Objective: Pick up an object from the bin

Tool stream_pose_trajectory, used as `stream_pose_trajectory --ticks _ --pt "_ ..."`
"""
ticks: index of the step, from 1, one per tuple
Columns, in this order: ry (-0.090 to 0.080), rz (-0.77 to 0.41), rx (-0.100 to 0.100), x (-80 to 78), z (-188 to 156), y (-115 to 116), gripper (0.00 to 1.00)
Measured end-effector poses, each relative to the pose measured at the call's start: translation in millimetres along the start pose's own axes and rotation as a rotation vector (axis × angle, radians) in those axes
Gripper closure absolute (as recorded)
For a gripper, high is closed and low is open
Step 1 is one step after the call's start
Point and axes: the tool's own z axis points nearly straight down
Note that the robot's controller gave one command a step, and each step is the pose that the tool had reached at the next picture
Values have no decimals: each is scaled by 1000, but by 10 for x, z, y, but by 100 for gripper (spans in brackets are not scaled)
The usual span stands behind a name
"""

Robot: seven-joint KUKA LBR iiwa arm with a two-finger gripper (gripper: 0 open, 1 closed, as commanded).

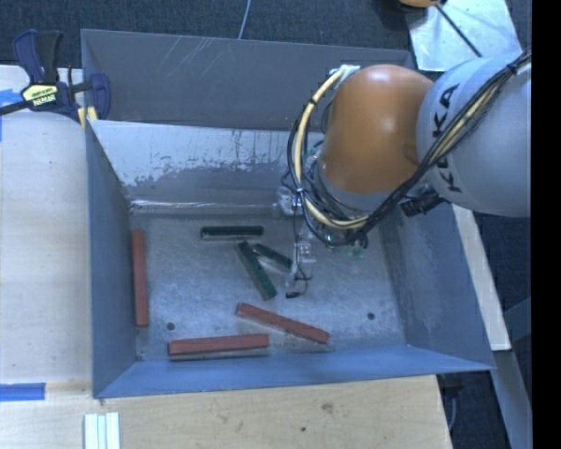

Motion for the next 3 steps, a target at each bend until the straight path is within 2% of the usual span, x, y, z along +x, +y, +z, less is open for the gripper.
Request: stream_pose_trajectory --ticks 1,2,3 --pt "-2 1 0 -7 -9 -2 0" --pt "-10 -7 0 -108 497 -12 0" --pt "-15 69 -2 79 1020 59 100"
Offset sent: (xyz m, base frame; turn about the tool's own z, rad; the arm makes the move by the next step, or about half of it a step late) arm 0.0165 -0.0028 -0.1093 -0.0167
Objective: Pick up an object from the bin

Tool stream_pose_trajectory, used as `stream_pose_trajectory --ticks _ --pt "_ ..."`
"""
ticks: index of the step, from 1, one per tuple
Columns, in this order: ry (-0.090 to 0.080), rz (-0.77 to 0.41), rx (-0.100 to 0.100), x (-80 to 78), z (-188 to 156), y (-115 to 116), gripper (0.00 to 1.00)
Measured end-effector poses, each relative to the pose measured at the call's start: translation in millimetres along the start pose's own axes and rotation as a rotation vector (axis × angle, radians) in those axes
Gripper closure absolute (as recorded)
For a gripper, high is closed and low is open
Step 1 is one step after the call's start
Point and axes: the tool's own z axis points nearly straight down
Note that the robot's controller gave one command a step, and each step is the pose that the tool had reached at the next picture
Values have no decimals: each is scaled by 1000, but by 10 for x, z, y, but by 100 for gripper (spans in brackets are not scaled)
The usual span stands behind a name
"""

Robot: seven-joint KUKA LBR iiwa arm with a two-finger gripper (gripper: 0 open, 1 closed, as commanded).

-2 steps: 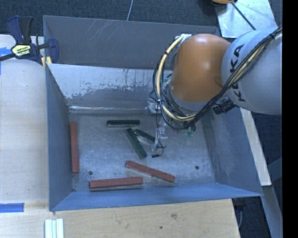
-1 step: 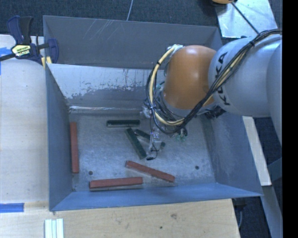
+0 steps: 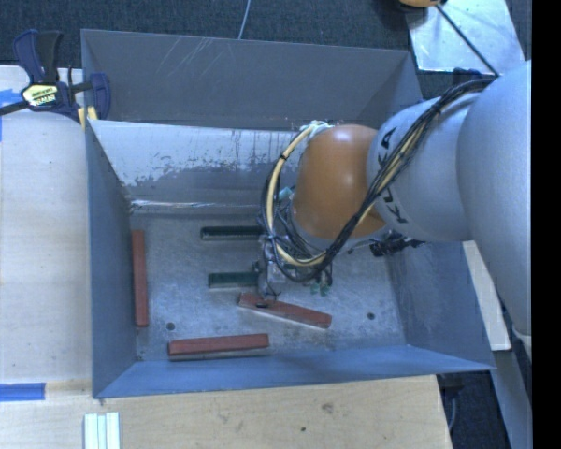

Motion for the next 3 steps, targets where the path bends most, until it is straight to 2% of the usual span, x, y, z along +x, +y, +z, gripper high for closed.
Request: stream_pose_trajectory --ticks 1,2,3 --pt "13 1 2 44 57 -6 0" --pt "-1 2 0 5 24 0 100" --pt "12 3 2 45 60 -9 0"
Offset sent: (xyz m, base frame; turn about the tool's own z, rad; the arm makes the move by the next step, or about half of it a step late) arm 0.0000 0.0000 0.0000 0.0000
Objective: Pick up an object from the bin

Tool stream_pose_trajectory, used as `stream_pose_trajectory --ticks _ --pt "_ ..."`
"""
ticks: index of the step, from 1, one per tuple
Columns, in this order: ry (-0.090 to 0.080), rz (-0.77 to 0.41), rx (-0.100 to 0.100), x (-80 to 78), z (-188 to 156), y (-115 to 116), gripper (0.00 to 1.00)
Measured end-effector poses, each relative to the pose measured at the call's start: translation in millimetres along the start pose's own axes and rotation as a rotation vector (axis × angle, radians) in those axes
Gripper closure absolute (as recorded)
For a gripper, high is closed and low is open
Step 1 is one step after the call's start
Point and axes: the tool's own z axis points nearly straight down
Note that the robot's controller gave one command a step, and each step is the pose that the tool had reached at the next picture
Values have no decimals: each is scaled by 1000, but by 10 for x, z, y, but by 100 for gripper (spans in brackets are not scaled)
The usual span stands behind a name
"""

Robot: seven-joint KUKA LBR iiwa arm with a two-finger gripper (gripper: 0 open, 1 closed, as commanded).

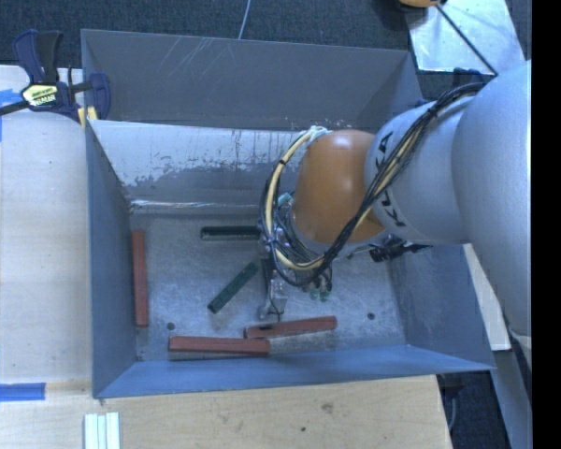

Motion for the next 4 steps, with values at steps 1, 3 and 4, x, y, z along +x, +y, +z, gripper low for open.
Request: stream_pose_trajectory --ticks 1,3,4 --pt "-7 1 -1 -24 -21 4 100" --pt "0 1 0 1 5 -3 0" --pt "8 -94 2 13 -186 -20 0"
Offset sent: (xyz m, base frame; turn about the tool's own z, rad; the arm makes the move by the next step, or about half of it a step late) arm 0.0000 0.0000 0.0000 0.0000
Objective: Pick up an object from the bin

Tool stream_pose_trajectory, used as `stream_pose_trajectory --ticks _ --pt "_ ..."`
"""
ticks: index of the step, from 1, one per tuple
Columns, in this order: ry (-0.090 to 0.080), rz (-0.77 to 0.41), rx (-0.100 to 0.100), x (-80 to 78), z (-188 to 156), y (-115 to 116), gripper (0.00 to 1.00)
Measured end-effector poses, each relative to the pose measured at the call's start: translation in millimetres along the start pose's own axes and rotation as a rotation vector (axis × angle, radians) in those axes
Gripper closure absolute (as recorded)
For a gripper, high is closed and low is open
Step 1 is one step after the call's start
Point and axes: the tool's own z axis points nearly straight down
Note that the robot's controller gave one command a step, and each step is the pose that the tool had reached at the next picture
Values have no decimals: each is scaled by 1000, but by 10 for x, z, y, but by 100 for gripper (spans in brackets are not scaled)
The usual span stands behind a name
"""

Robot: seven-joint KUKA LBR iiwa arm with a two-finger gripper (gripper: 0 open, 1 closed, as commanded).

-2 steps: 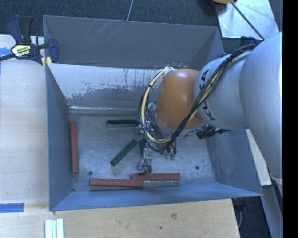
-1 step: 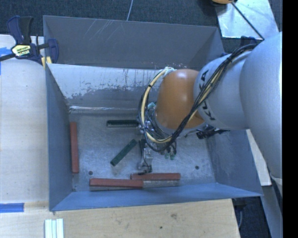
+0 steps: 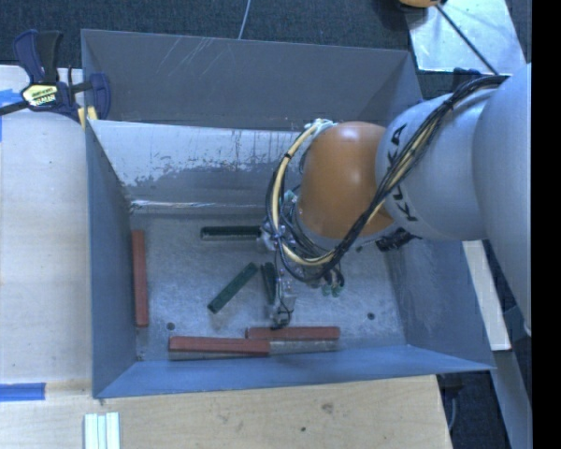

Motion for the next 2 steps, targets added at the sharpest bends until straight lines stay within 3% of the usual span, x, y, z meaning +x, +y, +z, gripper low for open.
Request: stream_pose_trajectory --ticks 1,2 --pt "-13 -195 0 -744 157 324 100" --pt "-9 -193 0 -735 177 321 0"
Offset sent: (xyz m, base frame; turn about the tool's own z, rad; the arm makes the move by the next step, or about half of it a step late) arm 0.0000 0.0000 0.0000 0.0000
